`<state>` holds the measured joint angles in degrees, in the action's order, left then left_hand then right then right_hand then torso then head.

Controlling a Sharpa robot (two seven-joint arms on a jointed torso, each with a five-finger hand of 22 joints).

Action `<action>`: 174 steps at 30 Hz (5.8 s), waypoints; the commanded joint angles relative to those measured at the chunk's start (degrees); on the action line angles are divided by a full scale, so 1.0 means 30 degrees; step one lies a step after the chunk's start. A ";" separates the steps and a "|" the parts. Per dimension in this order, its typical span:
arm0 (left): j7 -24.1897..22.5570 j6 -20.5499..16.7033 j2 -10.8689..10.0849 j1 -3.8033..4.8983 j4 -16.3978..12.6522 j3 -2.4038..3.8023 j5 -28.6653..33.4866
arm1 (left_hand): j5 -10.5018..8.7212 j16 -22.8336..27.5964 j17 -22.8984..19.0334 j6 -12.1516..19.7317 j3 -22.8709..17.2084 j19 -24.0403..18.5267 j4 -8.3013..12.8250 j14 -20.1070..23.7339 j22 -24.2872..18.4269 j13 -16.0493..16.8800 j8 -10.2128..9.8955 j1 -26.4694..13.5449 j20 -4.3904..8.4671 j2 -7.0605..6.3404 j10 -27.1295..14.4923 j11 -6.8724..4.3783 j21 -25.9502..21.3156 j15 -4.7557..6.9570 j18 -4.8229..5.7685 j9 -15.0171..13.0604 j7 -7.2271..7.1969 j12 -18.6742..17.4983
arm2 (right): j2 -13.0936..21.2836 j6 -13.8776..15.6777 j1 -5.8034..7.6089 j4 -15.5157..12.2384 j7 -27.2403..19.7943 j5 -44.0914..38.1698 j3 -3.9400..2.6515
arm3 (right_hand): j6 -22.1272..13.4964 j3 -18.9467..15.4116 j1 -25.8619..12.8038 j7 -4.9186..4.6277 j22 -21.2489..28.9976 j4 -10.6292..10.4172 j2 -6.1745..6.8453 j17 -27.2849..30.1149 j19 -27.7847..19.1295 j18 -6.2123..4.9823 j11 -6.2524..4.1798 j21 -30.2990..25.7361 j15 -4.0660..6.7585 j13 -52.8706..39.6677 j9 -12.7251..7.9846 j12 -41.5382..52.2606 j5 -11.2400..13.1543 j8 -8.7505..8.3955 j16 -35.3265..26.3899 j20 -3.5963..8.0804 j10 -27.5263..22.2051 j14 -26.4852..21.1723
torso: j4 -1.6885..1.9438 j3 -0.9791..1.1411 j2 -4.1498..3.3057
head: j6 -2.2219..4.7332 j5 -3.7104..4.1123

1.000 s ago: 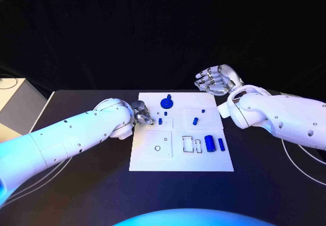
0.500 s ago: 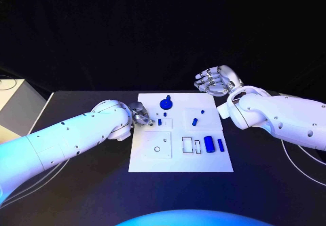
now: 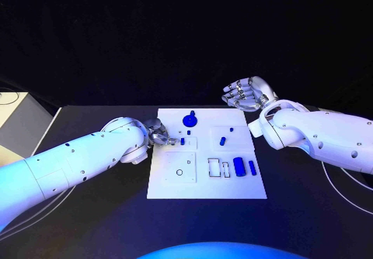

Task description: Assemble the parts on the task board

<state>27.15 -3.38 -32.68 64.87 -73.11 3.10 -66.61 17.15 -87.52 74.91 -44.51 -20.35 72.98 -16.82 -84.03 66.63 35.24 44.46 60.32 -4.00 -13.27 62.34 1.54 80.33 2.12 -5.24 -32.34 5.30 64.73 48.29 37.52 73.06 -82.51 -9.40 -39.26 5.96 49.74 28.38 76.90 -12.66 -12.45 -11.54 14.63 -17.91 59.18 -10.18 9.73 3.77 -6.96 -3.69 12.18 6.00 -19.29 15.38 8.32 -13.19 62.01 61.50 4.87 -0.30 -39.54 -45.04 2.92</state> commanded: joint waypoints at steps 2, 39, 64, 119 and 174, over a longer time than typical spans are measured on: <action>-0.0009 -0.0541 -0.0082 -0.0031 -0.0075 0.0002 0.0412 | 0.0129 0.0101 0.2532 0.0054 0.1683 -0.0045 -0.0028 -0.1160 -0.0043 -0.0172 0.0107 0.0121 -0.0119 0.0586 -0.0267 -0.0045 -0.0106 -0.0058 -0.0029 0.0094 0.0061 0.0025 | -0.0006 -0.0071 -0.0008 -0.0011 -0.0280 0.0009 -0.0006 | -0.0190 -0.0051 -0.0201 -0.0270 0.0065 0.0108 -0.0052 0.0060 -0.0187 -0.0094 0.0030 -0.0064 -0.0061 0.0027 -0.0036 -0.0107 -0.0089 -0.0114 -0.0112 -0.0025 -0.0072 -0.0058 | -0.0001 0.0014 -0.0008 | 0.0015 -0.0013; -0.8522 -0.2578 0.1027 -0.0026 0.2271 0.1220 0.0355 | -0.0602 0.7138 -1.2765 0.1794 -0.2106 -0.8216 0.0686 0.8544 -0.9573 -0.6688 -0.2441 0.8459 -0.1586 -0.0548 -0.5928 0.1655 -0.7286 -0.1652 -0.1747 0.4999 0.1621 -0.5597 | 0.0002 -0.0225 -0.0029 0.0078 -0.0419 0.0040 -0.0006 | 0.0249 0.0365 0.0403 -0.0080 0.0707 0.0795 -0.0217 0.0520 0.0027 -0.0139 -0.0129 0.0109 0.0065 0.0015 -0.0004 -0.0149 -0.0143 0.0015 -0.0280 0.0057 0.0281 0.0356 | -0.0034 0.0040 -0.0078 | 0.0397 0.0019; -0.8591 -0.1651 0.3352 0.0126 0.4228 0.0290 -0.4324 | -0.0537 0.3992 -1.0259 0.0158 -0.2283 -0.7612 0.1566 0.6254 -0.8916 -0.8406 -0.4195 0.8017 -0.1546 -0.0849 -0.5454 0.1645 -0.6338 -0.1627 -0.1754 0.6395 0.1210 -0.7569 | -0.0134 -0.0296 -0.0020 -0.0018 -0.0351 -0.0038 -0.0008 | 0.0270 0.0417 0.0424 -0.0094 0.0749 0.0849 -0.0205 0.0554 0.0083 -0.0136 -0.0132 0.0124 0.0081 0.0018 -0.0007 -0.0157 -0.0147 0.0012 -0.0283 0.0079 0.0321 0.0414 | -0.0051 0.0048 -0.0098 | 0.0478 0.0149; -0.7184 -0.0157 0.5123 0.0343 0.6178 -0.0181 -0.5196 | -0.0635 0.2296 -0.9653 -0.1600 -0.3918 -0.6716 0.3274 0.5259 -0.6499 -0.9555 -0.6252 0.7804 -0.1473 -0.0252 -0.3946 0.1555 -0.4165 -0.1542 -0.1489 0.6949 0.1250 -0.9435 | -0.0208 -0.0330 0.0012 -0.0211 -0.0398 -0.0058 -0.0014 | 0.0285 0.0440 0.0334 -0.0118 0.0811 0.0827 -0.0198 0.0601 0.0108 -0.0123 -0.0113 0.0117 0.0071 0.0023 -0.0014 -0.0181 -0.0175 0.0000 -0.0307 0.0082 0.0340 0.0443 | -0.0074 0.0032 -0.0142 | 0.0243 0.0461; -0.8080 -0.1613 0.1925 0.0341 0.3185 0.0591 -0.3666 | -0.0713 0.1207 -0.6353 -0.3887 -0.5324 -0.4092 0.5733 0.2358 -0.3024 -0.9500 -0.7194 0.7448 -0.0902 0.0669 -0.0891 0.1023 -0.1554 -0.0991 -0.0879 0.6123 0.1067 -1.0893 | 0.0071 -0.0412 0.0013 -0.0303 -0.0407 -0.0058 -0.0015 | 0.0335 0.0472 0.0268 -0.0103 0.0859 0.0804 -0.0226 0.0635 0.0137 -0.0124 -0.0127 0.0117 0.0079 0.0021 -0.0011 -0.0186 -0.0194 0.0012 -0.0315 0.0087 0.0383 0.0489 | 0.0124 -0.0043 0.0117 | 0.0186 0.0555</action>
<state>2.31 -10.37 -26.93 65.86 -63.36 4.81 -77.69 14.88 -83.77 55.90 -55.71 -36.37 60.41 0.10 -76.60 57.53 6.70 23.26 83.11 -6.57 -11.23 59.23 4.51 75.50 -0.83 -8.80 -13.90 8.50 32.37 48.47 37.11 73.10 -83.35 -9.92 -39.03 5.94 50.24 29.65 77.67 -12.75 -9.92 -9.33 14.03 -16.09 59.14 -10.18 9.27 3.77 -6.84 -3.70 12.15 5.78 -19.51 15.17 7.66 -12.81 62.80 62.63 5.30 -0.48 -39.12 -44.48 4.67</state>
